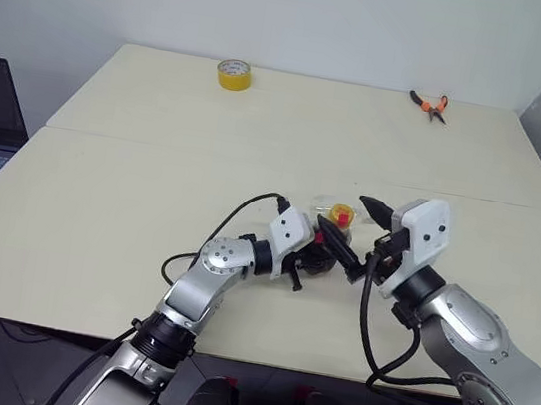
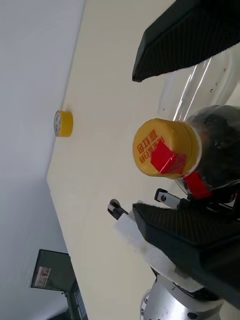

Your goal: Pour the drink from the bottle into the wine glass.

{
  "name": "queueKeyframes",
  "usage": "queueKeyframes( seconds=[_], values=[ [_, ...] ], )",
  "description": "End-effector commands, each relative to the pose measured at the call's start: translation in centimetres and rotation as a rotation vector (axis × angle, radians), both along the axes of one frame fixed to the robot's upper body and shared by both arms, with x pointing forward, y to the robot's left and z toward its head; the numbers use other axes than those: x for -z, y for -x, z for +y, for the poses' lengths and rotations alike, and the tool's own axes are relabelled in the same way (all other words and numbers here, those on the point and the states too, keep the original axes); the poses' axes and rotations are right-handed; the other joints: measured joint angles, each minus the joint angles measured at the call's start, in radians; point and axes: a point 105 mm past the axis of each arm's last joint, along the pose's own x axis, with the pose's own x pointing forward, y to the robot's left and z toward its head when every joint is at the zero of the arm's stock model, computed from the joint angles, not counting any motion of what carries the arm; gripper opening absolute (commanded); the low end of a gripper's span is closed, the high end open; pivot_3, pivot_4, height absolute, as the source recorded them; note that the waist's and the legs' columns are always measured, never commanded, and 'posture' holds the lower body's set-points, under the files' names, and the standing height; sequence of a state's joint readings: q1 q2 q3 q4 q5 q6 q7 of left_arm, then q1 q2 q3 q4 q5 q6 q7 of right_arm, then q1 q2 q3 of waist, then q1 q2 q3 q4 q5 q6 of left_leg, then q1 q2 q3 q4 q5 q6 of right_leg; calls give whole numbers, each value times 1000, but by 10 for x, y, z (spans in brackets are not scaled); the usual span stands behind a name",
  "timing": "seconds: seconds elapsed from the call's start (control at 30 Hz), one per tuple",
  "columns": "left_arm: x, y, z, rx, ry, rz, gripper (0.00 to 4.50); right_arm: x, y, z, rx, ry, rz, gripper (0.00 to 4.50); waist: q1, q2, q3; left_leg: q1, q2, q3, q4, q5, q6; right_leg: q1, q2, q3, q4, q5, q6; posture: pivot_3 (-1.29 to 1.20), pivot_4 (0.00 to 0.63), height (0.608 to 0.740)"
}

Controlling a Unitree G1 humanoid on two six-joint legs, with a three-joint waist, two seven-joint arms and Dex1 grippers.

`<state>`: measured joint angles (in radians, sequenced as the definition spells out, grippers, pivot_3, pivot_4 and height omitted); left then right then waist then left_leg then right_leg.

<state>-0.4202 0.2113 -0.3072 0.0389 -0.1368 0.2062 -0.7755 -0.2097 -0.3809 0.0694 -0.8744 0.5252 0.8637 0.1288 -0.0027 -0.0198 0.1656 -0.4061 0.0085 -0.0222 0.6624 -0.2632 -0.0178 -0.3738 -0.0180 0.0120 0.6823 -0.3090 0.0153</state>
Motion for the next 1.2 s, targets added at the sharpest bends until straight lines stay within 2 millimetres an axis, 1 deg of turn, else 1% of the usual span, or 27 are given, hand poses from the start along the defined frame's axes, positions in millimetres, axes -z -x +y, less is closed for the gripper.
queueKeyframes(
  seconds=[0.03, 0.17, 0.27, 0.37, 0.43, 0.5, 0.6, 0.73, 0.8, 0.9, 0.97, 1.0, 1.13, 1.2],
  values=[
    [-19, 1, -5, 21, 41, -76, 845, -5, 3, 3, -15, 16, -25, 2734, 0, 0, 0, 0, 0, 0, 0, 0, 0, 0, 0, 0, 0, 0, 0, 0, 150, 740],
    [-19, 1, -5, 21, 42, -77, 845, -4, 4, 3, -18, 28, -22, 1289, 0, 0, 0, 0, 0, 0, 0, 0, 0, 0, 0, 0, 0, 0, 0, 0, 150, 740],
    [-19, 1, -6, 22, 43, -76, 843, -4, 4, 2, -19, 28, -22, 1233, 0, 0, 0, 0, 0, 0, 0, 0, 0, 0, 0, 0, 0, 0, 0, 0, 150, 740],
    [-19, 3, -5, 26, 43, -74, 797, -6, 0, -4, -49, 31, -28, 1233, 0, 0, 0, 0, 0, 0, 0, 0, 0, 0, 0, 0, 0, 0, 0, 0, 150, 740],
    [-20, 4, -6, 29, 44, -72, 792, -11, -2, -9, -125, 46, -55, 1233, 0, 0, 0, 0, 0, 0, 0, 0, 0, 0, 0, 0, 0, 0, 0, 0, 150, 740],
    [-20, 7, -8, 43, 45, -69, 792, -13, -9, -21, -223, 73, -44, 1233, 0, 0, 0, 0, -1, 0, 0, 0, 0, 0, 0, 0, 0, 0, 0, 0, 150, 740],
    [-20, 9, -10, 57, 46, -66, 791, -11, -17, -33, -304, 118, -15, 1233, 0, 0, 0, 1, -1, 1, 0, 0, 1, 1, 0, 0, 0, 0, 0, 0, 150, 740],
    [-22, 11, -11, 62, 48, -69, 791, -3, -31, -48, -418, 284, 16, 1233, -1, 1, 1, 1, 0, 1, 0, 0, 1, 0, 0, 0, 0, 0, 0, 0, 150, 740],
    [-23, 10, -10, 57, 49, -70, 791, -2, -34, -50, -473, 326, 40, 1233, -2, 1, 1, 1, 0, 1, 0, 0, 1, 1, 0, 1, 0, 0, 0, 0, 150, 740],
    [-22, 10, -10, 52, 51, -70, 791, -5, -34, -50, -499, 304, 56, 1233, 0, 1, 1, 1, 0, 1, 0, 0, 1, 1, 0, 1, 0, 0, 0, 0, 150, 740],
    [-22, 11, -11, 50, 53, -68, 791, -6, -32, -49, -501, 287, 58, 1986, 1, 1, 1, 1, 0, 1, 0, 0, 1, 1, 0, 1, 0, 0, 0, 0, 150, 740],
    [-22, 11, -11, 50, 54, -68, 791, -6, -30, -48, -503, 279, 60, 2294, 1, 1, 1, 1, 0, 1, 0, 0, 0, 1, 0, 1, 0, 0, 0, 0, 150, 740],
    [-22, 11, -12, 48, 57, -65, 774, -7, -11, -42, -507, 248, 66, 3734, 3, 1, 1, 0, 0, 0, 1, 0, 0, 1, -1, 0, -1, 0, 0, 0, 150, 740],
    [-22, 11, -13, 48, 60, -63, 773, -11, -3, -39, -486, 234, 41, 4447, 3, 1, 1, -1, 0, 0, 1, 0, 0, 0, -1, 0, 0, 0, 0, 0, 150, 740]
  ],
)
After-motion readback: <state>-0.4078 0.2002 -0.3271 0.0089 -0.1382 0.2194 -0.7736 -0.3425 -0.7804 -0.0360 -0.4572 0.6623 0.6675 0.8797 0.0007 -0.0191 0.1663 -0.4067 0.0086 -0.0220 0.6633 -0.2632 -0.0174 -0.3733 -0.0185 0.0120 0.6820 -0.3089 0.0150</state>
